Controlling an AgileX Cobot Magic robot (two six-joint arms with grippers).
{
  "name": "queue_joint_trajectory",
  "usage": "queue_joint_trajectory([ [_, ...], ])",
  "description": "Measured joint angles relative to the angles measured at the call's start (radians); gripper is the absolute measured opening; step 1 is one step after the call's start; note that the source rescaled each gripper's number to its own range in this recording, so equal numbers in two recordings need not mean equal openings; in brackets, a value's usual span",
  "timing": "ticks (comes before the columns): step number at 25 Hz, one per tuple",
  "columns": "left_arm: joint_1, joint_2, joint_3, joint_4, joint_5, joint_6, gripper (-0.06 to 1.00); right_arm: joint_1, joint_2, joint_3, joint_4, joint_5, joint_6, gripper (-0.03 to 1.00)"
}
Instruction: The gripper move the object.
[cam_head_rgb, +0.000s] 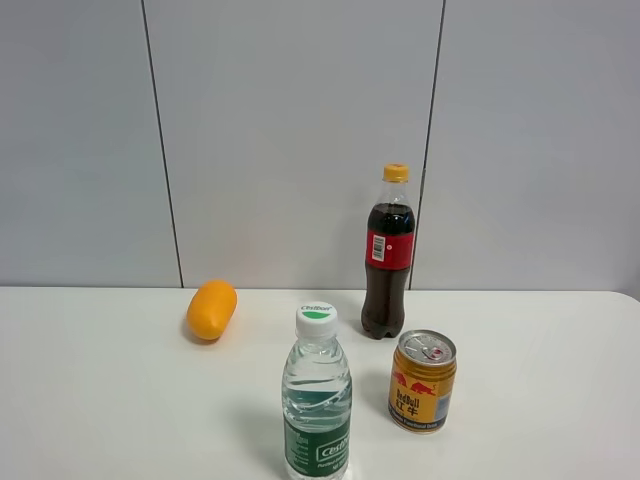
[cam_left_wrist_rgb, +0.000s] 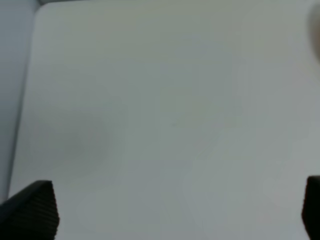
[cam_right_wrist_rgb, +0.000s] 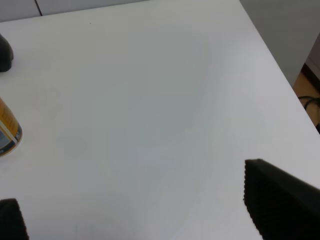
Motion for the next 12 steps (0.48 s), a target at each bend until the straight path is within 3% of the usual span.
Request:
queue_joint_trajectory([
  [5,0.028,-0.376,0.144,0.001,0.028,-0.020,1.00,0.000,0.000,0.000,0.000,0.000,0.000,1.00],
  [12,0.028,-0.727,0.253,-0.030,0.169,-0.130,1.00,0.000,0.000,0.000,0.000,0.000,0.000,1.00],
])
